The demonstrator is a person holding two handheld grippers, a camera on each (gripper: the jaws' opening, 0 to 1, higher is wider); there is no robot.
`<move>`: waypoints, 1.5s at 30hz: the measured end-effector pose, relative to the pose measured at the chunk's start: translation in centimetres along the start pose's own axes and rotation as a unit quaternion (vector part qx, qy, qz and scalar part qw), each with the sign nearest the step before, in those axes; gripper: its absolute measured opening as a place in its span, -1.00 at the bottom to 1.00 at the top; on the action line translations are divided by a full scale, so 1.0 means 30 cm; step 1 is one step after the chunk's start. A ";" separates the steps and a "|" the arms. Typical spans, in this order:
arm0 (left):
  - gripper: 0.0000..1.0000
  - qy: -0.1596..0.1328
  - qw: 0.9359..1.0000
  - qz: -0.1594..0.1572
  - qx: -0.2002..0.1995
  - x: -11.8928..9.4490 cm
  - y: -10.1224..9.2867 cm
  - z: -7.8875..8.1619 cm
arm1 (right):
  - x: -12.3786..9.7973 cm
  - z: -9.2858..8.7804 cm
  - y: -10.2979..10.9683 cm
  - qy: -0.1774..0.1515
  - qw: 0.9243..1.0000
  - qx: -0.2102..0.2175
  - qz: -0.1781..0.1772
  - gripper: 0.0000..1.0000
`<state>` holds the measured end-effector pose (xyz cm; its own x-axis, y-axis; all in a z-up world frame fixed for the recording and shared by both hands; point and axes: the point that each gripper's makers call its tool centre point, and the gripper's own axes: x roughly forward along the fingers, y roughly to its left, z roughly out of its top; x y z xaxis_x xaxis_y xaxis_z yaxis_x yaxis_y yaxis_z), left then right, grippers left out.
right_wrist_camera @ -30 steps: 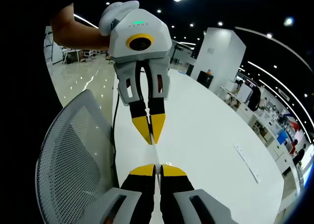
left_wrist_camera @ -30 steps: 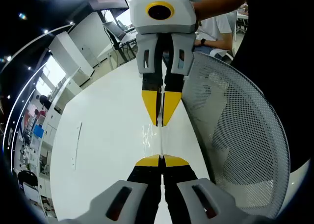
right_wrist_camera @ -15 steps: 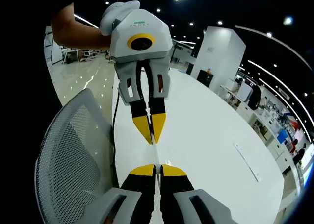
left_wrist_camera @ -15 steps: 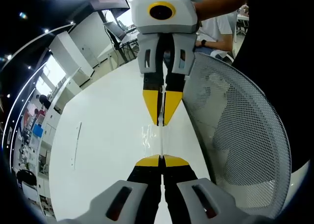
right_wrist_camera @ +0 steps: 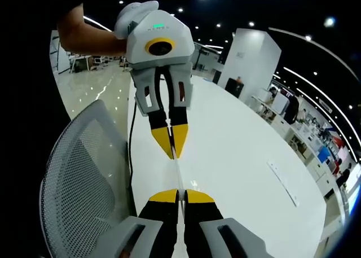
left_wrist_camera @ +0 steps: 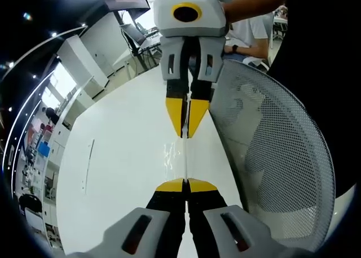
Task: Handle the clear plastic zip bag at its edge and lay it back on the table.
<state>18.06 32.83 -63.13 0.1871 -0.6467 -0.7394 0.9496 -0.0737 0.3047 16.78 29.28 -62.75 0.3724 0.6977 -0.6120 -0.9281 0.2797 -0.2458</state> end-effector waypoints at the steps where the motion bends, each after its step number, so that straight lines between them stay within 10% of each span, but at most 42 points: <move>1: -1.00 0.000 1.000 0.000 0.000 -0.001 0.000 0.001 | -0.001 0.000 0.000 0.000 1.000 0.000 0.000 -1.00; 45: -1.00 -0.002 1.000 0.005 -0.005 -0.005 0.006 -0.007 | -0.015 -0.024 -0.013 0.008 1.000 0.008 -0.008 -1.00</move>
<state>18.27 33.07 -63.09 0.1959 -0.6509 -0.7334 0.9499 -0.0599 0.3069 17.00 28.38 -62.92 0.3862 0.6833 -0.6197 -0.9222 0.3010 -0.2429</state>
